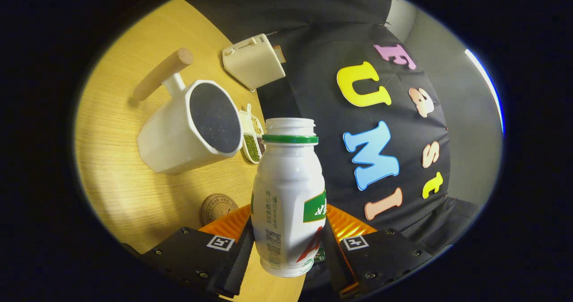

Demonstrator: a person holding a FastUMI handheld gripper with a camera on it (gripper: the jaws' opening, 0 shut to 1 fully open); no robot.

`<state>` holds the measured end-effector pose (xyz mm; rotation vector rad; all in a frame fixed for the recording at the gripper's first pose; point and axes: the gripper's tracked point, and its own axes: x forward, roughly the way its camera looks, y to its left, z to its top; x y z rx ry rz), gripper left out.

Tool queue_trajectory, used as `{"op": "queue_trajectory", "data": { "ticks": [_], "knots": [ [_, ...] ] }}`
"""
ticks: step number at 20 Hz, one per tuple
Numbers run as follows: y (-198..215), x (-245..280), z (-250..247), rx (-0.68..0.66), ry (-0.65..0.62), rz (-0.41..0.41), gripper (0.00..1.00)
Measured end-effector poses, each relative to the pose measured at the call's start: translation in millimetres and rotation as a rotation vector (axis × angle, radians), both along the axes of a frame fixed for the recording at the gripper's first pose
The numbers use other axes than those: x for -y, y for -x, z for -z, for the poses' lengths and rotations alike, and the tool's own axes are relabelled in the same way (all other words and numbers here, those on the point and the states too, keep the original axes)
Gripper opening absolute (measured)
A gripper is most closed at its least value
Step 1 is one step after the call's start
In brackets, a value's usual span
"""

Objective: Take the bottle from table, then pour the juice into the cup, finally place the bottle on the coaster

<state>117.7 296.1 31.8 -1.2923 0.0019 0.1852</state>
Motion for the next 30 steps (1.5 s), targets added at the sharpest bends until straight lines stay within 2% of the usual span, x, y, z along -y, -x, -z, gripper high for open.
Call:
{"op": "queue_trajectory", "data": {
  "ticks": [16,30],
  "knots": [
    [-2,0,-1,0.038,0.197,0.015,0.73],
    [-1,-2,-11,0.059,0.308,0.015,0.73]
  ]
}}
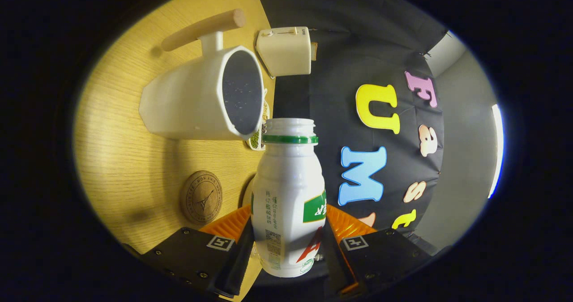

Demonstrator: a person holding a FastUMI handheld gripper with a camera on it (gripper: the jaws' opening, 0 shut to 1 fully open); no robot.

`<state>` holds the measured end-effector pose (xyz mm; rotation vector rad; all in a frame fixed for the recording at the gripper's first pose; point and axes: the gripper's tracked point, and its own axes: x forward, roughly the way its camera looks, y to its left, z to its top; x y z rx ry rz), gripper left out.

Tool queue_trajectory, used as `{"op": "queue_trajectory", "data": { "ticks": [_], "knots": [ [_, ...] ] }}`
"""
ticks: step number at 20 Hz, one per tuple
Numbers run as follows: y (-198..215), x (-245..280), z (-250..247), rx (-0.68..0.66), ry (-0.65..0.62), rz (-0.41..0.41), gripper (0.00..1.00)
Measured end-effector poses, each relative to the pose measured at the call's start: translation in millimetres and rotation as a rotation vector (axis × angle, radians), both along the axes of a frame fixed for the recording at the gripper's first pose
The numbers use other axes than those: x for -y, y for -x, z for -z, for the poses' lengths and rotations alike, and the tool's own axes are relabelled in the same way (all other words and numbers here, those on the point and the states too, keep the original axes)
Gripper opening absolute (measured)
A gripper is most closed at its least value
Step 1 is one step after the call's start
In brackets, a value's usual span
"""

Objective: Take the bottle from table, then pour the juice into the cup, finally place the bottle on the coaster

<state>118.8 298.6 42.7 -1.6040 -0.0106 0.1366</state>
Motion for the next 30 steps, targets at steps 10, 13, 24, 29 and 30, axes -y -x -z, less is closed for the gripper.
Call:
{"op": "queue_trajectory", "data": {
  "ticks": [10,13,24,29,30],
  "knots": [
    [0,-2,-14,0.037,0.101,-0.009,0.73],
    [1,-4,-16,0.043,0.122,-0.014,0.73],
    [4,-6,-24,0.060,0.182,-0.014,0.73],
    [4,-6,-25,0.058,0.201,-0.014,0.73],
    [4,-6,-25,0.059,0.206,-0.013,0.73]
  ]
}}
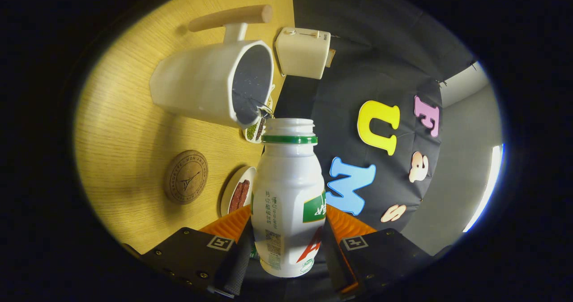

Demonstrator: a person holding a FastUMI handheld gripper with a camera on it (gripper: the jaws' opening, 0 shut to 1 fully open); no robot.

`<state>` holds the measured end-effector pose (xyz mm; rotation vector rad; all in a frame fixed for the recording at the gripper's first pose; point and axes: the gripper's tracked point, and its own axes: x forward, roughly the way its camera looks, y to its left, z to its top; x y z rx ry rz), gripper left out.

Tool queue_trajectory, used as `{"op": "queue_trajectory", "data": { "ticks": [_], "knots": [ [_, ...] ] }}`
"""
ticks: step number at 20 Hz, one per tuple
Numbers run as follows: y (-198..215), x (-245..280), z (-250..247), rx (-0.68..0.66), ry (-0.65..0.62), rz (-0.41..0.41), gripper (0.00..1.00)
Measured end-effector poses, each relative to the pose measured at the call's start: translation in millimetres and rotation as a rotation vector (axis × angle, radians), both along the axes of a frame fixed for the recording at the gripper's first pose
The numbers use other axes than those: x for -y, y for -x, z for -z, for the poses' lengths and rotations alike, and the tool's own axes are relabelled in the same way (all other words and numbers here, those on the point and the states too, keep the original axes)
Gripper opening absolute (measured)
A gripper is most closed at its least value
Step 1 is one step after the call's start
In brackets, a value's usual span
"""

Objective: Take the bottle from table, then pour the juice into the cup, finally place the bottle on the coaster

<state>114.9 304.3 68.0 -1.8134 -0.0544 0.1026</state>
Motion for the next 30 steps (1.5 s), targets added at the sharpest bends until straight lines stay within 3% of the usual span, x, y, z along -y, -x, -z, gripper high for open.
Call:
{"op": "queue_trajectory", "data": {
  "ticks": [30],
  "knots": [
    [6,-15,-28,0.058,0.171,-0.043,0.73]
  ]
}}
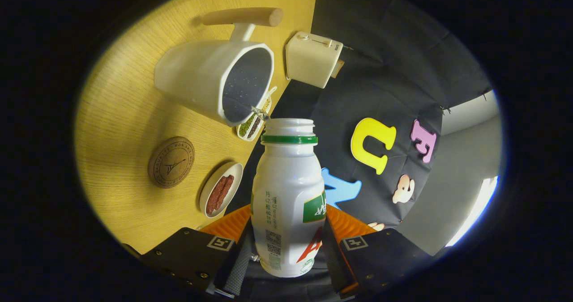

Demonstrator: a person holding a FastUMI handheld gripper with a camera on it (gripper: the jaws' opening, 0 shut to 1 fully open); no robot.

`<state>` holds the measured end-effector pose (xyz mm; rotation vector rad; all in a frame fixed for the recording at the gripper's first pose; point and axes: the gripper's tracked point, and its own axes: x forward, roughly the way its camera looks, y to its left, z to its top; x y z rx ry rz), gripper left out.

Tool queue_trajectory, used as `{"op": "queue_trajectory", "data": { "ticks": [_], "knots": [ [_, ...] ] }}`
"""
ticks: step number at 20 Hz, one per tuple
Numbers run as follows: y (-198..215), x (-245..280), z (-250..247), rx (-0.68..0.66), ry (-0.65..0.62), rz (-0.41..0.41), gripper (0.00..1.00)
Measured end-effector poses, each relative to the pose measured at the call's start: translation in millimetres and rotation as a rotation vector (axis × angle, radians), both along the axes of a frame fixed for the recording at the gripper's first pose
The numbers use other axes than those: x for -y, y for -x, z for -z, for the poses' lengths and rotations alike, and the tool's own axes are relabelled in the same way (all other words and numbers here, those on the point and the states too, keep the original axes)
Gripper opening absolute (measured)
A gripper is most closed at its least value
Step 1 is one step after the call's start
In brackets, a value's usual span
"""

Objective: Take the bottle from table, then pour the juice into the cup, finally place the bottle on the coaster

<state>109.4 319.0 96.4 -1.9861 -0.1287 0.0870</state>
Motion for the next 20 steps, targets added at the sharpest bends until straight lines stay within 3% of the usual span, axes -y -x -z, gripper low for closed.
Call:
{"op": "queue_trajectory", "data": {
  "ticks": [20],
  "knots": [
    [1.2,5.4,0.3,0.010,0.034,0.013,0.73]
  ]
}}
